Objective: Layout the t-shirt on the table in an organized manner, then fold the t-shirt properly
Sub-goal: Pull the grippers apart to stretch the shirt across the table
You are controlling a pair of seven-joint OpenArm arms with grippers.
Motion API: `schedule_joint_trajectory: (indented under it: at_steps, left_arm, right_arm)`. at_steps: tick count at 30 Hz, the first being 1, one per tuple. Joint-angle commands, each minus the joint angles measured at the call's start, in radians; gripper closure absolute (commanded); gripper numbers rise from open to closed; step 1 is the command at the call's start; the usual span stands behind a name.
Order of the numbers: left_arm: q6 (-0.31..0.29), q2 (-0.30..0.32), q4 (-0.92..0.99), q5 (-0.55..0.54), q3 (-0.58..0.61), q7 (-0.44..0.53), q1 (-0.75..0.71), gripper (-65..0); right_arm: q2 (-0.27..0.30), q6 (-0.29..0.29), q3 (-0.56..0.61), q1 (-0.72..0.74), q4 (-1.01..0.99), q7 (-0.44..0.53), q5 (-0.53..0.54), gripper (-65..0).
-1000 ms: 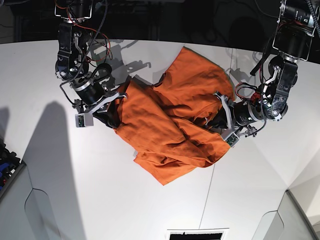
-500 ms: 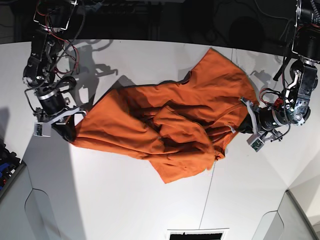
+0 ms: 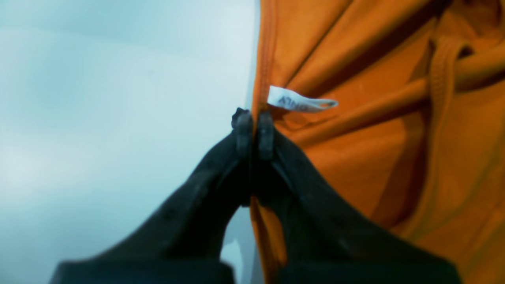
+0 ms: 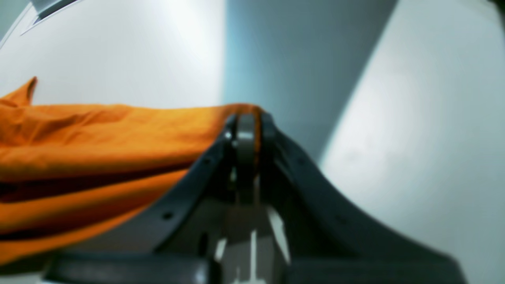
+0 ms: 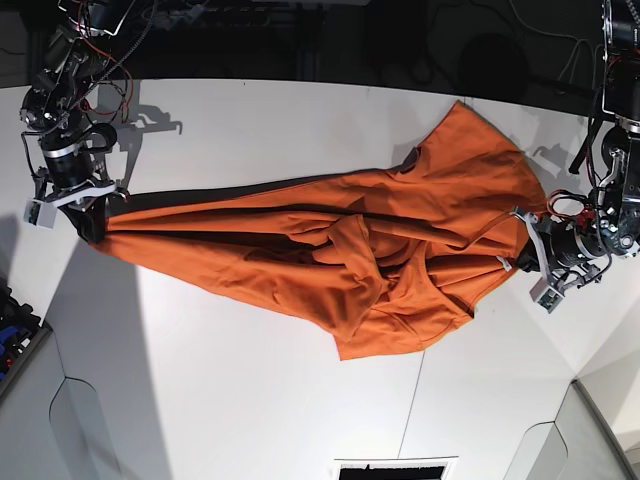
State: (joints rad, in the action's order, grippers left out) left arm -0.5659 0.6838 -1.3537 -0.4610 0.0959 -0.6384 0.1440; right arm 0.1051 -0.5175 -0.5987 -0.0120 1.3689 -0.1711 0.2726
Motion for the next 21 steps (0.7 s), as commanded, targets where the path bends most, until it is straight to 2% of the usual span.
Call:
schedule_joint_trajectory:
  at_steps: [1, 2, 5, 6, 7, 9, 10, 11, 15, 21]
  left_arm:
    - [0.005, 0.023, -0.014, -0.012, -0.020, 0.005, 0.019, 0.0]
    - [0.005, 0.023, -0.014, -0.023, -0.026, -0.002, 0.019, -2.4]
    - [0.025, 0.023, -0.014, -0.046, -0.028, -0.030, 0.019, -20.1]
    - [0.043, 0.023, -0.014, -0.059, -0.028, -0.043, 0.019, -24.7]
    - [0.060, 0.023, -0.014, -0.070, -0.028, -0.051, 0.019, -27.5]
    - [0.080, 0.023, -0.014, -0.082, -0.028, -0.062, 0.019, -28.5]
    - [0.092, 0.023, -0.014, -0.081, -0.028, -0.063, 0.019, -28.5]
    - [0.103, 0.023, -0.014, -0.081, -0.029, -0.063, 0.019, -28.5]
    - [0.109, 0.023, -0.014, -0.082, -0.037, -0.061, 0.019, -28.4]
    - [0.105, 0.010, -0.014, -0.081, -0.037, -0.019, 0.019, -28.4]
  right_arm:
    - [0.014, -0.006, -0.006, 0.004, 0.019, 0.028, 0.021, 0.0]
    - [0.014, -0.006, -0.006, -0.001, 0.019, 0.028, 0.030, 0.0]
    - [0.014, -0.006, -0.006, -0.014, 0.019, 0.028, 0.066, 0.0]
    - [0.014, -0.006, -0.006, -0.016, 0.019, 0.021, 0.083, -2.5]
    - [0.014, -0.007, -0.006, -0.016, 0.019, 0.005, 0.107, -10.4]
    - [0.014, -0.008, -0.006, -0.016, 0.020, -0.022, 0.166, -26.3]
    - [0.013, -0.014, -0.006, -0.016, 0.022, -0.025, 0.190, -31.9]
    - [0.014, -0.029, -0.006, -0.016, 0.024, -0.025, 0.205, -34.8]
    - [0.013, -0.046, -0.006, -0.016, 0.079, -0.044, 0.252, -35.1]
    - [0.005, -0.047, 0.030, 0.017, 0.188, -0.052, 0.248, -35.1]
